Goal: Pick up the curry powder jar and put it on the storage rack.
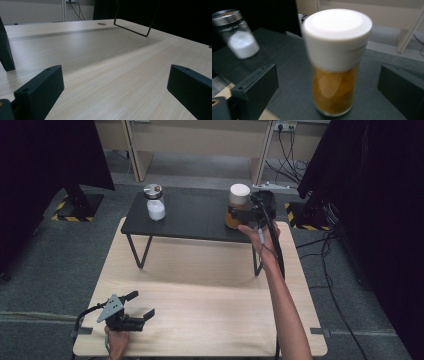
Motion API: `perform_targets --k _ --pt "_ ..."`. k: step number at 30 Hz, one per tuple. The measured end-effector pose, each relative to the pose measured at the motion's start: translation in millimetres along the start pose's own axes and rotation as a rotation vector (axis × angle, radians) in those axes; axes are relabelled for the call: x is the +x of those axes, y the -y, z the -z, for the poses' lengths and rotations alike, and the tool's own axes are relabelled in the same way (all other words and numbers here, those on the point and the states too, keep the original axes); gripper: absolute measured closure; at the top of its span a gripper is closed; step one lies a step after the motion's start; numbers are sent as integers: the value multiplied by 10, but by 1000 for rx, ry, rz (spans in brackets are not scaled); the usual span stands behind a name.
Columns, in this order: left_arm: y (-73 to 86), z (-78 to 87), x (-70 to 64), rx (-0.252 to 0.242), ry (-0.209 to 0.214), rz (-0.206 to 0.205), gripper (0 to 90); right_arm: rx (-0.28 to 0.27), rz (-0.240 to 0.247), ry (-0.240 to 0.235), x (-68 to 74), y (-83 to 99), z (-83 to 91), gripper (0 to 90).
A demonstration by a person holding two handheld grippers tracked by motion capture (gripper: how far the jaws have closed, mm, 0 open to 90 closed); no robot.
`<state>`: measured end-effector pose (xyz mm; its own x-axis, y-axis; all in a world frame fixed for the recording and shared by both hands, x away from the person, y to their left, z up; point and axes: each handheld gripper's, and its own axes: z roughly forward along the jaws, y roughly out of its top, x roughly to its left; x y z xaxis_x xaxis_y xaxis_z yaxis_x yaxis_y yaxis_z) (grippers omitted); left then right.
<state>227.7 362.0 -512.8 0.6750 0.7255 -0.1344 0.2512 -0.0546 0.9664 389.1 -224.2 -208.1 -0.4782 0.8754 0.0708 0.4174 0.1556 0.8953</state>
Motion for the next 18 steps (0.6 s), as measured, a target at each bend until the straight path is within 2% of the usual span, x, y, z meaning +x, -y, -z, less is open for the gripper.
perform_targets --k 2,4,5,6,7,8,9,10,16,17,18 --pt "1 0 -1 -1 0 0 2 -7 27 -6 26 68 94 32" --pt "1 0 -2 -1 0 1 2 -27 46 -36 13 186 221 32" --pt "1 0 -2 -1 0 1 2 -27 46 -36 13 186 221 32" --pt "0 0 -2 0 0 0 2 -54 59 -56 9 322 332 32" --pt "0 0 -2 0 0 0 2 -54 59 -56 9 322 332 32" --pt "-1 -1 -4 1 0 -1 2 -82 71 -76 1 458 415 32" --pt "-1 -1 -4 1 0 -1 2 -82 71 -76 1 458 415 32" --pt "-2 -1 -5 1 0 -1 2 -102 69 -95 -7 602 490 32" --pt "-6 -2 -11 4 0 -3 2 -126 56 -137 -13 992 625 31" --pt "-6 -2 -11 4 0 -3 2 -126 56 -137 -13 992 625 31" --pt "-5 -2 -11 4 1 -3 2 -130 53 -145 -10 1109 659 31"
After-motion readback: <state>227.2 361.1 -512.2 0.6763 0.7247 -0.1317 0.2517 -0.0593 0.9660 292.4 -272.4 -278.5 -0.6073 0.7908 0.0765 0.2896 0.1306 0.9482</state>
